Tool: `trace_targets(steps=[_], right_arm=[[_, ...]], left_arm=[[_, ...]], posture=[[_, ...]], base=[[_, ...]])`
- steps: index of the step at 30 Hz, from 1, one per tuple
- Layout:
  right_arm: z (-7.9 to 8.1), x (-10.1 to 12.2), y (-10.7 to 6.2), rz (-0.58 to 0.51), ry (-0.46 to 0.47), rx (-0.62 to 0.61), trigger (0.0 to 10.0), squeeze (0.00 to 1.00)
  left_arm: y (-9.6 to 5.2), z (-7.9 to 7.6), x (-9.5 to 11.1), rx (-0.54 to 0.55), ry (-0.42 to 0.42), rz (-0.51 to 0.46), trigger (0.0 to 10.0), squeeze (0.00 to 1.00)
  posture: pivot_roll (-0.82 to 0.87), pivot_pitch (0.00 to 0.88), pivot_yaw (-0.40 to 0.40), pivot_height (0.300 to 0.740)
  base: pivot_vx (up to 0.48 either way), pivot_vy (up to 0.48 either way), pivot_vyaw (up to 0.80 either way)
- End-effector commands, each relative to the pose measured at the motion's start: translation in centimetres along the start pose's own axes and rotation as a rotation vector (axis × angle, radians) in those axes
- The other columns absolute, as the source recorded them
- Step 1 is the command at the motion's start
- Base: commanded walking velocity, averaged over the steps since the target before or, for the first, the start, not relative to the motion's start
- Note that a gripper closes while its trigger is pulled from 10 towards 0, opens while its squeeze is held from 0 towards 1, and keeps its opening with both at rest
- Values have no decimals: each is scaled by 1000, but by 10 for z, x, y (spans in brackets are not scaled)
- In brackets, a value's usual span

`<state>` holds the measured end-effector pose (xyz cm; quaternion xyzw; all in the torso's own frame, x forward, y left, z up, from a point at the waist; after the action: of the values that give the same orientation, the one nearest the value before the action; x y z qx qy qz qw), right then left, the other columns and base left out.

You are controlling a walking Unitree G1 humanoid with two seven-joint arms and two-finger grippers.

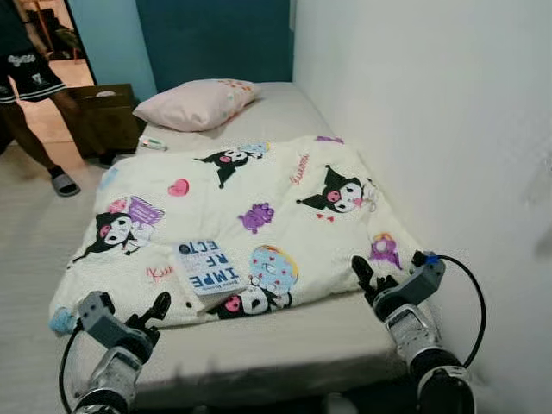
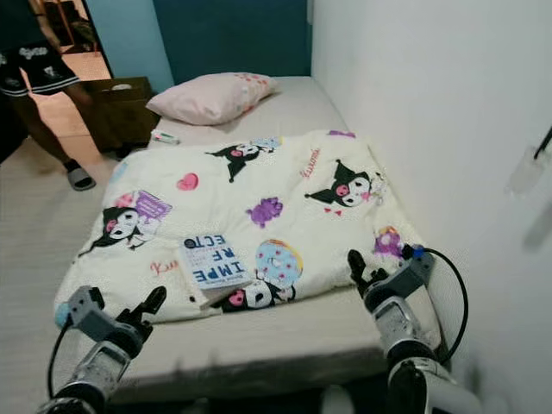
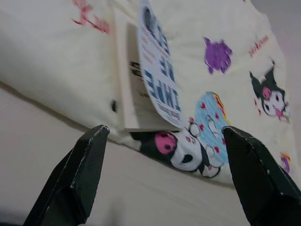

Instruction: Clean up the room

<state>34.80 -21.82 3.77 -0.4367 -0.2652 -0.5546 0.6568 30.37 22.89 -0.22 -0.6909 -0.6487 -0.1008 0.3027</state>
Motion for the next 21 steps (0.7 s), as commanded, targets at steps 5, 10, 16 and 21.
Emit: trace_targets(steps=[5,10,16,21], right_arm=[[9,8,5,-26,-3,20,10000,0],[15,1,5,18,-60,47,10000,0],[15,-11,2,60,-67,57,10000,0],[23,-18,3,71,-15,70,10000,0]], left_arm=[[6,-10,1,-33,-32,-6,10000,0],[7,-15,4,-60,-54,-39,10000,0],[-1,-2,12,-50,-75,-85,10000,0],[-13,15,21,-22,-75,-113,10000,0]], posture=[[-152,16,7,606],[-136,85,-29,596],[-105,168,-41,581],[-68,265,-34,561]], base=[[0,0,0],[0,0,0],[0,0,0],[0,0,0]])
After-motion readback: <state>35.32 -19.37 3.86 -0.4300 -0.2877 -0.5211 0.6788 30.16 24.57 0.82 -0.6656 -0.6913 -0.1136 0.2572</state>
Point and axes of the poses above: a point about 5 cm out from each wrist's last joint towards the gripper, its own y axis pointing out of the wrist towards the gripper, its own x axis along the axis of the wrist's last joint, z = x × y, the point moved 2 cm from there along y, pointing out of the wrist towards the gripper, and after that the axes turned 12 degrees about -y, right-handed, at the moved point
